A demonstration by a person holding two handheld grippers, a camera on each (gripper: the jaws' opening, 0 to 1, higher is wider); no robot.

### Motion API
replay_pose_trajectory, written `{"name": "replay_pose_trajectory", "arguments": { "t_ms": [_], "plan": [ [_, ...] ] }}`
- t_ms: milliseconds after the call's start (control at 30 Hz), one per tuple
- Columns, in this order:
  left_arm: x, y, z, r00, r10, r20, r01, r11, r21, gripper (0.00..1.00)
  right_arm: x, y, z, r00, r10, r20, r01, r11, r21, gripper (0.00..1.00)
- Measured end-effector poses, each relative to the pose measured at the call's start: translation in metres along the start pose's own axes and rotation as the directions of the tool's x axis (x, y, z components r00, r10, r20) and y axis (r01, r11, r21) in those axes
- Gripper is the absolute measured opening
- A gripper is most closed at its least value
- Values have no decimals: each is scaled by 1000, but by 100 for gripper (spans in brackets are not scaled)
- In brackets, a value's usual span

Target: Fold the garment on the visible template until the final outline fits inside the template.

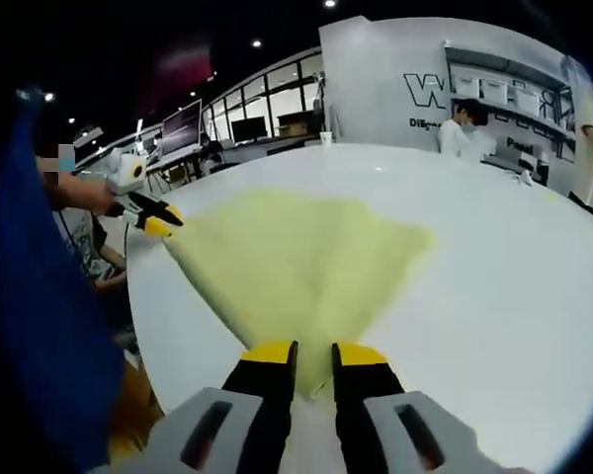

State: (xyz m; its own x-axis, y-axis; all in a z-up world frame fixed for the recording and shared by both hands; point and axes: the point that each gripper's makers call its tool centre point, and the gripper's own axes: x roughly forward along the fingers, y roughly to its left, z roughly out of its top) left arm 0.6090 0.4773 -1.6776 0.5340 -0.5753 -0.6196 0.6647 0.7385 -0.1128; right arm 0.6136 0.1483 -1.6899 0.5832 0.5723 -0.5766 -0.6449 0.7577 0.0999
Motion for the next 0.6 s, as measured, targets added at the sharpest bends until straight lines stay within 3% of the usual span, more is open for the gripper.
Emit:
{"name": "replay_pose_trajectory", "arguments": {
  "t_ms": [100, 200, 233, 267, 367, 433, 500, 600],
  "plan": [
    [-3, 3, -2, 1000, -2, -1, 2, 1000, -10, 26, -9, -2, 4, 1000, -11, -3, 11, 1000, 13, 8],
    [-11, 11, -9, 999, 24, -25, -25, 999, -28, 31, -16, -9, 6, 999, -35, 30, 33, 997, 75, 6],
    [-14, 11, -10, 999, 28, -27, -29, 999, -42, 31, -24, -6, 15, 998, -43, 54, 39, 996, 77, 8],
    [-22, 8, -4, 1000, 12, 0, -12, 994, -109, 29, -31, -5, 25, 995, -53, 85, 45, 995, 87, 10],
    [-36, 10, 5, 999, 22, 37, -17, 994, -108, 32, -44, -12, 23, 995, -65, 77, 59, 995, 75, 12],
    [-45, 9, 13, 998, 37, 49, -32, 994, -104, 39, -50, -11, 28, 994, -69, 80, 63, 995, 77, 20],
    [-52, 10, 19, 997, 49, 63, -42, 994, -106, 51, -55, -10, 34, 993, -76, 89, 66, 991, 114, 37],
    [-59, 3, 31, 994, 39, 98, -25, 990, -136, 73, -59, -7, 41, 991, -76, 109, 64, 992, 109, 55]
  ]
}}
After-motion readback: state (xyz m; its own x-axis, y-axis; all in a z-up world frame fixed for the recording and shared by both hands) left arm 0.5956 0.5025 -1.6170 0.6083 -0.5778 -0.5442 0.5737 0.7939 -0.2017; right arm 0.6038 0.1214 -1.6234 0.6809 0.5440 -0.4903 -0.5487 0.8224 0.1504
